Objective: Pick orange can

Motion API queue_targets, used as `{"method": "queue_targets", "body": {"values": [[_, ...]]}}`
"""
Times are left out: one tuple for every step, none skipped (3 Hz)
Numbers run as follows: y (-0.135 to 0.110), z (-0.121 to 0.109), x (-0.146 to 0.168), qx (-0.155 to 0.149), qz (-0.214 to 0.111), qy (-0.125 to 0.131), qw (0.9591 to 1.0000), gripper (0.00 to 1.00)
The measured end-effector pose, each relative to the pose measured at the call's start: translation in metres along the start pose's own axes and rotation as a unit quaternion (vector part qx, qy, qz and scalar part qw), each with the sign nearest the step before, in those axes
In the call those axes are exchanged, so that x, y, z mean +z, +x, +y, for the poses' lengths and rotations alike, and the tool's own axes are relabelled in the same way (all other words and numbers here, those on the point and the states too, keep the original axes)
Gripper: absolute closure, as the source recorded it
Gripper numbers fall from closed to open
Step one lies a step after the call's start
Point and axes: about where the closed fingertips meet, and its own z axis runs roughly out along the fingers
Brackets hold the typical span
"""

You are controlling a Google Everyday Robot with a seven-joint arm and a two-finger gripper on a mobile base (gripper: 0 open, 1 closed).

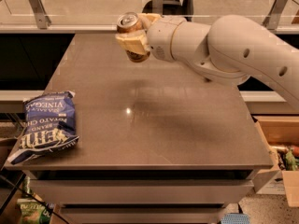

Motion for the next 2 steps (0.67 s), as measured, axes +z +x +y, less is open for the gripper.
{"method": "queue_targets", "body": {"values": [[-0.0254, -0.0014, -0.0092, -0.021, -0.003, 0.004, 0.9998, 1.00], [-0.0255, -0.0013, -0.0092, -0.021, -0.003, 0.004, 0.9998, 1.00]]}}
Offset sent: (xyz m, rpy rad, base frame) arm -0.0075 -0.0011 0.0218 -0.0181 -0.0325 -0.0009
